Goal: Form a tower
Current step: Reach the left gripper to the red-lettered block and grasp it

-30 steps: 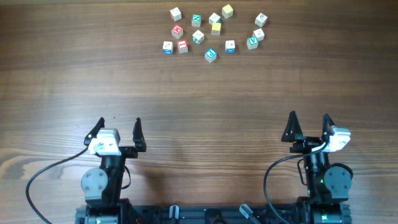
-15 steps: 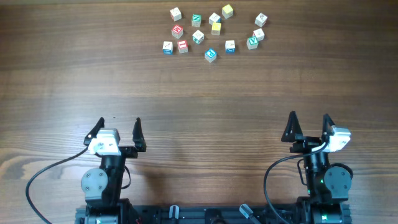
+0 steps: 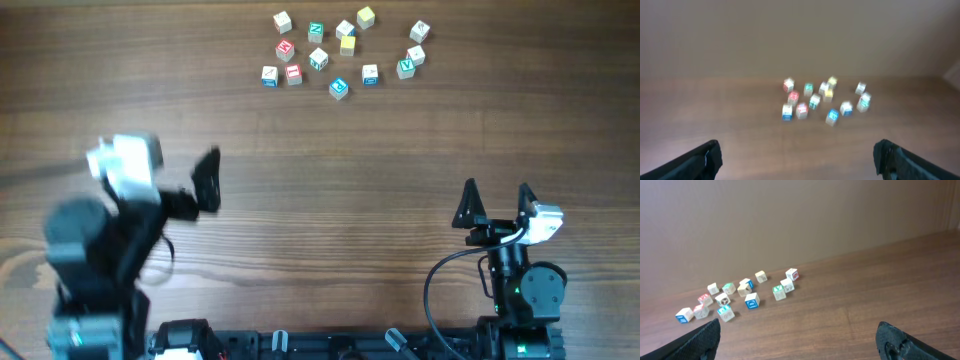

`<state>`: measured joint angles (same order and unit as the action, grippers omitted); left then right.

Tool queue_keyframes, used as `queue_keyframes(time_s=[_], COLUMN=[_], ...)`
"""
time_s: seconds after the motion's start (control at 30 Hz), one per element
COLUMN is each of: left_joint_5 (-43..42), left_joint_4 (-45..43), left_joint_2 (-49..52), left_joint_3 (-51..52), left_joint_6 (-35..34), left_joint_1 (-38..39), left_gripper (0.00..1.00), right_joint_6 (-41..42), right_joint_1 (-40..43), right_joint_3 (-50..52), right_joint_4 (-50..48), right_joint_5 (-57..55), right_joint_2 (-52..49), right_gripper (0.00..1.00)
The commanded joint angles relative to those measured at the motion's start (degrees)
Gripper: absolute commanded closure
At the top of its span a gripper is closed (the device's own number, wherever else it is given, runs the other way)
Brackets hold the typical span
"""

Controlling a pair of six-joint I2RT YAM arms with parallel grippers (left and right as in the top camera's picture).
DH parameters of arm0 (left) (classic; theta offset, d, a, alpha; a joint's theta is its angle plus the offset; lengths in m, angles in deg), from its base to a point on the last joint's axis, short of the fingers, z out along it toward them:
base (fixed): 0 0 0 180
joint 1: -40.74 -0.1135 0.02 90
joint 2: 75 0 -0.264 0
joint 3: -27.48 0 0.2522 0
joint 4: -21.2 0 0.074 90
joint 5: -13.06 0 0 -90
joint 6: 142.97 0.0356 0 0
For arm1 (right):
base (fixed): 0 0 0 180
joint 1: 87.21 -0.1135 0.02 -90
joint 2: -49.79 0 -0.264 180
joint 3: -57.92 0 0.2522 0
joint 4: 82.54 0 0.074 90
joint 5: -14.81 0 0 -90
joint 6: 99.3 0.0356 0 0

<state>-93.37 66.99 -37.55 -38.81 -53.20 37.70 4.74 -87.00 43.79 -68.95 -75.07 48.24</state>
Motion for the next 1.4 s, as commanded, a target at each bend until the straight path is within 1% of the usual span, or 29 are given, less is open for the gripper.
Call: queue_keyframes(time_s=[0.0, 0.07, 0.1, 0.13, 0.2, 0.23, 0.27, 0.3, 0.37, 0.4, 0.47, 0.57, 0.73, 0.83, 0.93, 0.97, 1.03, 1.07, 1.1, 1.17, 1.2, 1.23, 1.27, 1.3, 1.33, 1.37], left_joint_5=[-3.72, -3.69, -3.69, -3.69, -2.27, 0.35, 5.09, 6.58, 6.93, 6.97, 6.93, 6.93, 7.13, 7.13, 7.10, 7.08, 7.08, 6.99, 6.88, 6.86, 6.86, 6.62, 5.27, 4.48, 4.28, 4.28], left_joint_4=[9.64, 15.34, 17.70, 20.15, 20.87, 19.82, 15.89, 13.81, 8.85, 7.15, 0.24, -7.98, -16.72, -21.03, -24.22, -24.63, -26.32, -26.56, -26.71, -26.69, -26.69, -26.69, -26.69, -26.71, -26.71, -26.69], left_joint_2=[19.52, 29.64, 34.42, 40.94, 51.12, 54.93, 59.28, 61.61, 66.86, 69.72, 76.61, 84.17, 97.70, 102.31, 103.95, 104.06, 104.72, 104.89, 105.18, 105.28, 105.28, 105.28, 105.28, 105.28, 105.28, 105.28], left_joint_3=[-21.81, -33.16, -38.32, -44.81, -53.00, -54.84, -55.17, -55.17, -55.17, -55.17, -55.17, -55.17, -55.17, -55.17, -55.17, -55.17, -55.17, -55.17, -55.17, -55.17, -55.17, -55.17, -55.17, -55.17, -55.17, -55.17], left_joint_6=[-0.24, -0.13, 0.74, 3.04, 7.74, 9.18, 10.99, 12.55, 16.22, 16.57, 16.52, 16.52, 16.55, 16.52, 16.50, 16.50, 16.50, 16.50, 16.33, 16.33, 16.33, 16.33, 16.33, 16.33, 16.33, 16.33], left_joint_1=[0.70, 2.12, 3.17, 5.05, 8.81, 10.29, 12.02, 12.72, 13.90, 14.16, 14.12, 14.08, 14.03, 13.62, 12.74, 12.63, 12.52, 12.52, 12.55, 12.57, 12.57, 12.57, 12.57, 12.57, 12.57, 12.57], left_gripper=[0.00, 0.00, 0.00, 0.00, 0.00, 0.00, 0.00, 0.00, 0.00, 0.00, 0.00, 0.00, 0.00, 0.00, 0.00, 0.02, 0.21, 0.25, 0.25, 0.29, 0.28, 0.14, 0.08, 0.08, 0.17, 0.20], right_joint_6=[-0.39, -0.42, -0.39, -0.42, -0.39, -0.39, -0.39, -0.42, -0.42, -0.42, -0.42, -0.39, -0.42, -0.39, -0.39, -0.42, -0.42, -0.42, -0.42, -0.42, -0.39, -0.42, -0.42, -0.42, -0.39, -0.42], right_joint_1=[0.31, 0.31, 0.31, 0.31, 0.31, 0.31, 0.31, 0.31, 0.31, 0.31, 0.31, 0.31, 0.31, 0.31, 0.31, 0.31, 0.31, 0.31, 0.31, 0.31, 0.31, 0.31, 0.31, 0.31, 0.31, 0.31], right_joint_3=[0.07, 0.07, 0.07, 0.07, 0.07, 0.07, 0.07, 0.07, 0.07, 0.07, 0.07, 0.07, 0.07, 0.07, 0.07, 0.07, 0.07, 0.07, 0.07, 0.07, 0.07, 0.07, 0.07, 0.07, 0.07, 0.07], right_joint_4=[-0.20, -0.22, -0.20, -0.22, -0.22, -0.22, -0.22, -0.22, -0.22, -0.22, -0.22, -0.22, -0.22, -0.22, -0.22, -0.22, -0.22, -0.22, -0.20, -0.22, -0.22, -0.22, -0.22, -0.22, -0.20, -0.20], right_joint_5=[-0.52, -0.52, -0.52, -0.52, -0.52, -0.52, -0.52, -0.52, -0.52, -0.52, -0.52, -0.52, -0.52, -0.52, -0.52, -0.52, -0.52, -0.52, -0.55, -0.52, -0.52, -0.52, -0.52, -0.52, -0.52, -0.52], right_joint_2=[0.24, 0.24, 0.24, 0.24, 0.24, 0.24, 0.24, 0.24, 0.24, 0.24, 0.24, 0.24, 0.24, 0.24, 0.24, 0.24, 0.24, 0.24, 0.24, 0.24, 0.24, 0.24, 0.24, 0.24, 0.24, 0.24], right_gripper=[0.00, 0.00, 0.00, 0.00, 0.00, 0.00, 0.00, 0.00, 0.00, 0.00, 0.00, 0.00, 0.00, 0.00, 0.00, 0.00, 0.01, 0.00, 0.00, 0.00, 0.00, 0.00, 0.00, 0.00, 0.00, 0.01])
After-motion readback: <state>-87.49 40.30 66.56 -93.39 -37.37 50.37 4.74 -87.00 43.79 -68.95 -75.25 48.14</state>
